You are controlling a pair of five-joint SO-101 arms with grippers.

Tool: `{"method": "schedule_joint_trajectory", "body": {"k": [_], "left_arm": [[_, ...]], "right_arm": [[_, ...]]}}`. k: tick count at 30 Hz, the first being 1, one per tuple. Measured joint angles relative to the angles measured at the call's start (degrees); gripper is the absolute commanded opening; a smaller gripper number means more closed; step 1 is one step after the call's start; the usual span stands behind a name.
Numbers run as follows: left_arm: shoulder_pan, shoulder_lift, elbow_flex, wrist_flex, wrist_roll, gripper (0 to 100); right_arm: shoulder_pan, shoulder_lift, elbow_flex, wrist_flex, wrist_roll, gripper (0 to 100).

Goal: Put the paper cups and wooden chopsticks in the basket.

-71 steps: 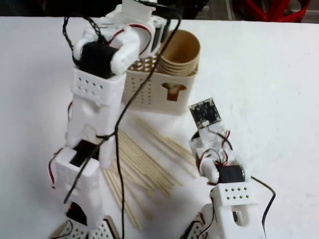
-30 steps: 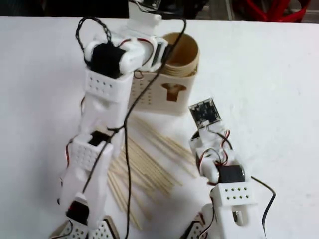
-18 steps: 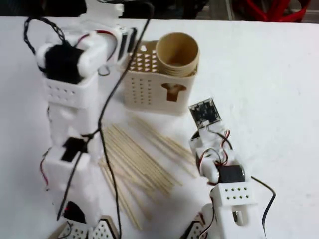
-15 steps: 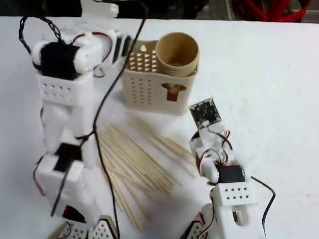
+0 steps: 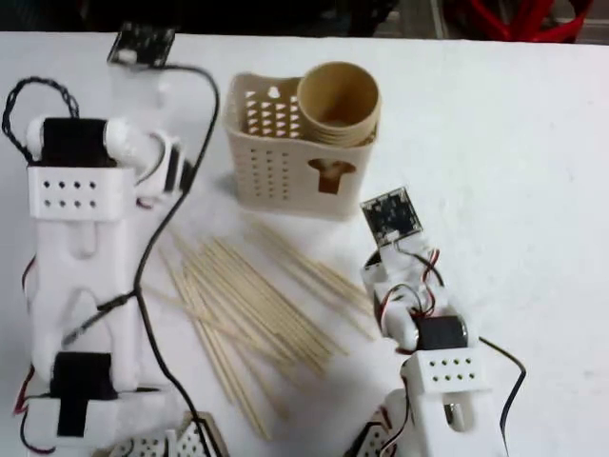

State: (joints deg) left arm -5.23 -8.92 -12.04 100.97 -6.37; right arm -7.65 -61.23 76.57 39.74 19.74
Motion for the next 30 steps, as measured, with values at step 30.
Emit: {"method": "schedule_joint_trajectory", "body": {"k": [30], "left_arm": [[-6.95,-0.97,53.98,-51.69,-1.85,17]], "right_arm": [[0.00,0.00,0.00,0.00,0.00,2.1]]}}
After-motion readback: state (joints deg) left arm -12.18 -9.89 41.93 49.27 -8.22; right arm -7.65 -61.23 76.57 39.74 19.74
